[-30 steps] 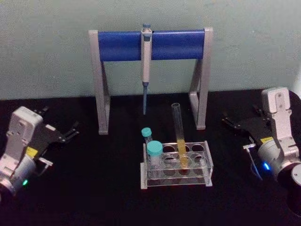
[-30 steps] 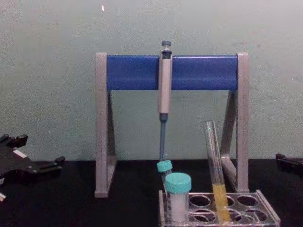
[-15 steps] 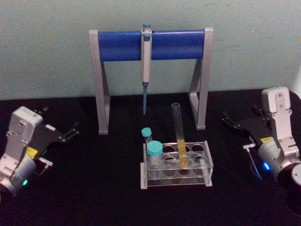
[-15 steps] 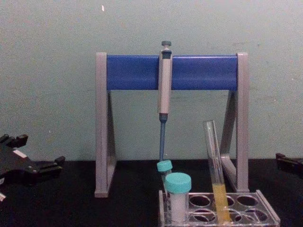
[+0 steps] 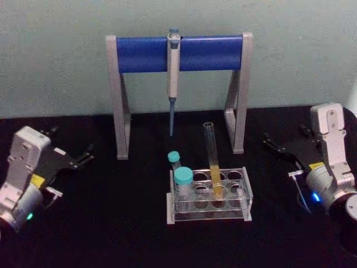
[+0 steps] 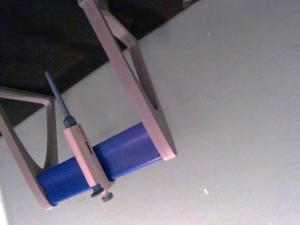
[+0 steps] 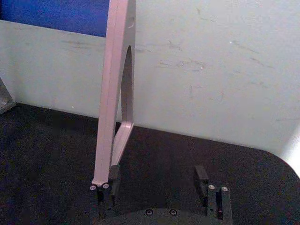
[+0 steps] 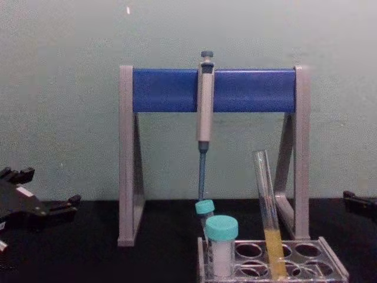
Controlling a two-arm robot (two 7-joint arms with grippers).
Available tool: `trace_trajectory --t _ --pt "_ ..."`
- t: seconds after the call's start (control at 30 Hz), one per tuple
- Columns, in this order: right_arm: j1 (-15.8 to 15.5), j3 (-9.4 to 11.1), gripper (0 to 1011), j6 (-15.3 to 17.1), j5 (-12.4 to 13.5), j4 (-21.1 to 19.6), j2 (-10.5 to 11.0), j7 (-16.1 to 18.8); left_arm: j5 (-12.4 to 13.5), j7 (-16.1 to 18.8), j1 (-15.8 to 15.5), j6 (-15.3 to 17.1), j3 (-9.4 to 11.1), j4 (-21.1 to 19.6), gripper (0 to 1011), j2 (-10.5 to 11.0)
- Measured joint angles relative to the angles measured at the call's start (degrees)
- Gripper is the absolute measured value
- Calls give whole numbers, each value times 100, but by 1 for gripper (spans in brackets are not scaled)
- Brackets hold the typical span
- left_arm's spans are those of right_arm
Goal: Pick up the test tube from the test tube rack, shake it, then place it back into the test tube rack.
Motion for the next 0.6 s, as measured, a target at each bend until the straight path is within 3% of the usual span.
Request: trace_trajectory --t 0.6 --pt "0 0 1000 1 0 0 0 0 0 0 0 0 0 0 1001 0"
